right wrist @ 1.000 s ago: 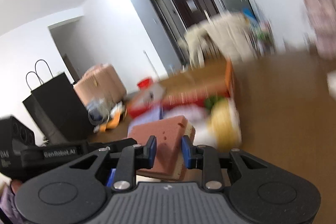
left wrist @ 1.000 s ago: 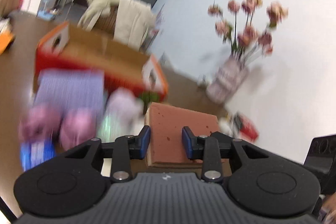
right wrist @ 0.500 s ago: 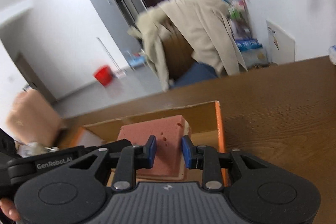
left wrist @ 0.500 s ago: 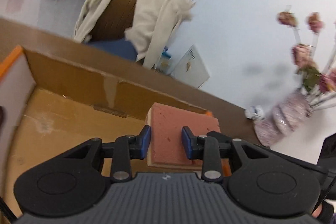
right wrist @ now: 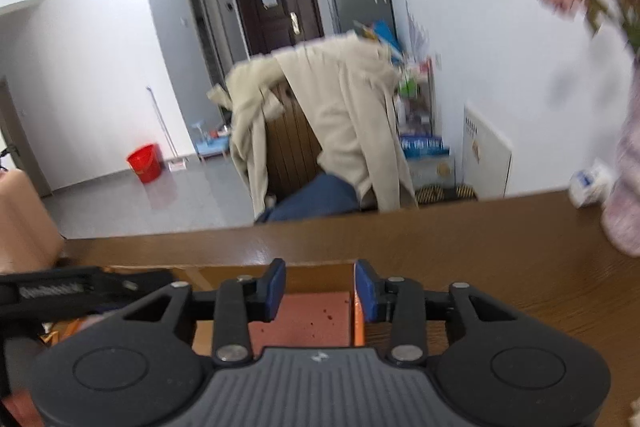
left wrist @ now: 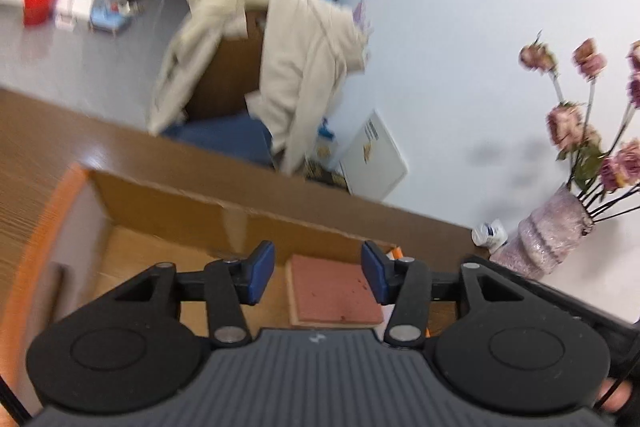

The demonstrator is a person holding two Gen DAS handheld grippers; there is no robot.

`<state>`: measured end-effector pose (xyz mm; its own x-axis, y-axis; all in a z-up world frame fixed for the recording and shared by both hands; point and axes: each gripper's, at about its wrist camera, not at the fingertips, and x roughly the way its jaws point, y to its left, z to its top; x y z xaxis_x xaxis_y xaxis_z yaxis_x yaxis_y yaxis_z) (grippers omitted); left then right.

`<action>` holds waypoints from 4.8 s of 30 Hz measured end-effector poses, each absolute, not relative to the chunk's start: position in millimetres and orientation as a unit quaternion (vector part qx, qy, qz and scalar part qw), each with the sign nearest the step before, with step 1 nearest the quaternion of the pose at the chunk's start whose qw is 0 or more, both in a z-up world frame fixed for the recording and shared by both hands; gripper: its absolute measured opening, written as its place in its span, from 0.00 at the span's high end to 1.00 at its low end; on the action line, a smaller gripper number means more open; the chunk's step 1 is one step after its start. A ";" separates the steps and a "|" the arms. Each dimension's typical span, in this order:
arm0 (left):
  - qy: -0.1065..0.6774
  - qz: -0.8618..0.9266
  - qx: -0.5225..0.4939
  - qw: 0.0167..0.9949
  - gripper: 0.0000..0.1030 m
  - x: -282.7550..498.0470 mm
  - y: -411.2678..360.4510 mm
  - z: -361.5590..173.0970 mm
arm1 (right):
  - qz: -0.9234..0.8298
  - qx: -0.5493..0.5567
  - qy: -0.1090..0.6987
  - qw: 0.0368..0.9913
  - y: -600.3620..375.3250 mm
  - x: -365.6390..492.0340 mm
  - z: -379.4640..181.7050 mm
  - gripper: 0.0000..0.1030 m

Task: Organize soft objects
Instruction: 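Withdraw both grippers from the box back toward the pile, then close both grippers on the white-and-yellow plush lamb, then carry the plush lamb into the box and open both grippers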

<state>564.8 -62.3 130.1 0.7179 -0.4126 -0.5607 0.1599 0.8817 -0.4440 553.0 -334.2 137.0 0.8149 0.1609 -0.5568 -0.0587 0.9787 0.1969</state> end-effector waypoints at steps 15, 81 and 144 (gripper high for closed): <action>0.250 -0.096 -0.061 0.962 0.14 324.1 -13.9 216.1 | 0.142 0.023 0.227 0.963 -344.9 314.5 202.2 0.21; 0.346 -0.136 -0.186 0.910 0.60 302.8 -151.0 6.5 | 0.176 0.186 0.330 0.909 -381.4 337.8 4.1 0.51; 0.325 -0.200 -0.126 0.915 0.59 441.9 -99.6 75.1 | 0.113 0.136 0.296 0.939 -328.6 444.4 73.1 0.42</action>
<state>441.9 -99.6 75.1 0.7079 -0.4490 -0.5453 0.2851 0.8879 -0.3609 444.4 -328.6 73.1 0.7993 0.2928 -0.5249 -0.1312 0.9372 0.3230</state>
